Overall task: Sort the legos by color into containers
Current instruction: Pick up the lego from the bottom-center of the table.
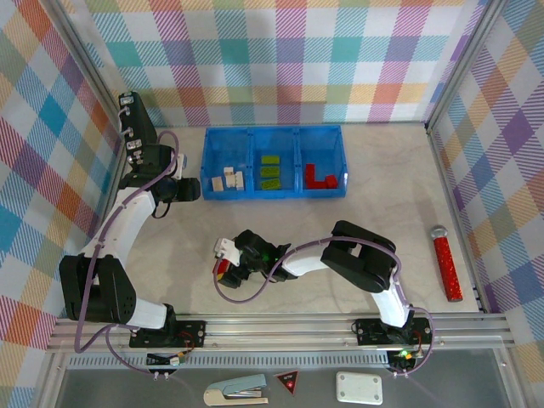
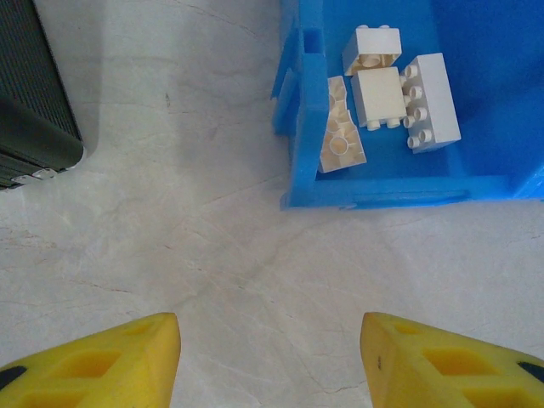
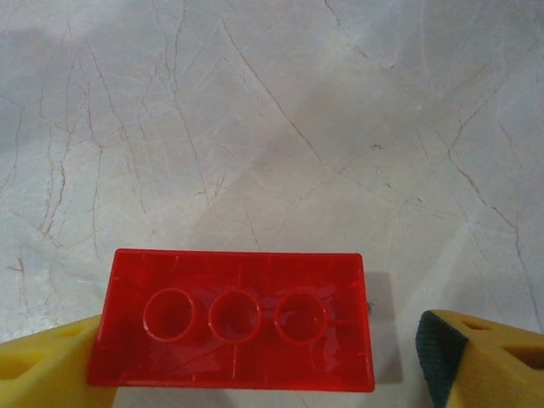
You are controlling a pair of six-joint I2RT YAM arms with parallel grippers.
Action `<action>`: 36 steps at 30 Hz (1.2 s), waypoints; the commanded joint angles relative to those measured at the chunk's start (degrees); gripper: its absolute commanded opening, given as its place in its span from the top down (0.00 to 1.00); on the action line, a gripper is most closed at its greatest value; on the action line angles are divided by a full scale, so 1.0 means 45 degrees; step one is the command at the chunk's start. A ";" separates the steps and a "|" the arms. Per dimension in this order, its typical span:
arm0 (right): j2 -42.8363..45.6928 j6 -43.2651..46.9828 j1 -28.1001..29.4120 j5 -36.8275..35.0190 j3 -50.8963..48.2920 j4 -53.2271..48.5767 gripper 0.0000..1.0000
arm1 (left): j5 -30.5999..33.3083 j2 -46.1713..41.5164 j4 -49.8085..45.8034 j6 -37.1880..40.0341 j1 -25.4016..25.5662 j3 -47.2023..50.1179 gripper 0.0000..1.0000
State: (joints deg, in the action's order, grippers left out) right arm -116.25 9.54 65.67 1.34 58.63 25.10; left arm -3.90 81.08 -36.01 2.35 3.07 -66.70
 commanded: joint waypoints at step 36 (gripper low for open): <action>0.1792 -0.2073 -0.0667 -0.2963 -0.0018 -0.1074 0.31 | -0.0353 -0.0279 -0.0220 -0.0078 -0.0189 -0.0383 0.42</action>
State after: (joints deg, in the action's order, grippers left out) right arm -110.85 2.50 64.01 -9.30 59.05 21.34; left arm -4.12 81.06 -36.01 2.37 3.05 -66.70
